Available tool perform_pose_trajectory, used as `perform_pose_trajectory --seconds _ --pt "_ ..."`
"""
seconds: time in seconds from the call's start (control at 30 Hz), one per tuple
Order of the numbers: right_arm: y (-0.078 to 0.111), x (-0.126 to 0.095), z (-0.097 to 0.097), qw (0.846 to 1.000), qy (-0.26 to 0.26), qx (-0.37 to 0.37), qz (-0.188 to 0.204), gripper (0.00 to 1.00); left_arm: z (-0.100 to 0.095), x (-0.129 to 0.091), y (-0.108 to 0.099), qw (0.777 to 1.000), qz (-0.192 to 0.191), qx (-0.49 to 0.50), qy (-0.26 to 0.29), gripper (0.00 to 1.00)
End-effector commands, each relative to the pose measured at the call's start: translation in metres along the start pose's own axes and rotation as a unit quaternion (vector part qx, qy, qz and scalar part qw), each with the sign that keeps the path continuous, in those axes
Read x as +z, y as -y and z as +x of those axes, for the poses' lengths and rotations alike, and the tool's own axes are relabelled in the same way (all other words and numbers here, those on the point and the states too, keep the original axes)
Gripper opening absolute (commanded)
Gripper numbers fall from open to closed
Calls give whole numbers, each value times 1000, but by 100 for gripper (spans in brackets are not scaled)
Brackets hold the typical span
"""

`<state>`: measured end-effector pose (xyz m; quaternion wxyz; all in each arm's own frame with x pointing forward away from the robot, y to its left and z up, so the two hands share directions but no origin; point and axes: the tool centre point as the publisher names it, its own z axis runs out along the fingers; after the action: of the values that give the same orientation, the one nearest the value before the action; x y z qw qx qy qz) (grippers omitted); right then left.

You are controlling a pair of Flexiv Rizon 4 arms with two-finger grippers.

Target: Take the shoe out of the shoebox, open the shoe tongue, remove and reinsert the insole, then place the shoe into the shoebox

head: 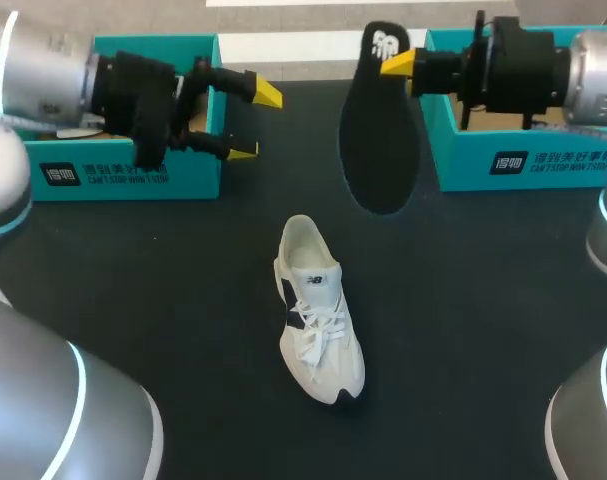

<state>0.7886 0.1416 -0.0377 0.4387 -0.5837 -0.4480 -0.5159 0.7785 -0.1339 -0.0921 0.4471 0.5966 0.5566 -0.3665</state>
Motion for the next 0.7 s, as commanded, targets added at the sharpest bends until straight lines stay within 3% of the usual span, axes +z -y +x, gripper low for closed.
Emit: perform_pose_trajectory --seconds 0.03,0.4,0.63,0.7 --pt "-7 31 -11 1000 -10 11 9 0 0 9 12 990 -34 -2 137 100" --pt "-2 50 -35 999 -17 40 -11 0 -14 32 22 985 -12 -18 174 100" --pt "-5 60 -37 999 -12 43 -13 0 -27 54 29 982 -3 -2 188 100" --pt "-3 61 -37 999 -12 44 -12 0 -29 60 30 982 -1 0 190 82"
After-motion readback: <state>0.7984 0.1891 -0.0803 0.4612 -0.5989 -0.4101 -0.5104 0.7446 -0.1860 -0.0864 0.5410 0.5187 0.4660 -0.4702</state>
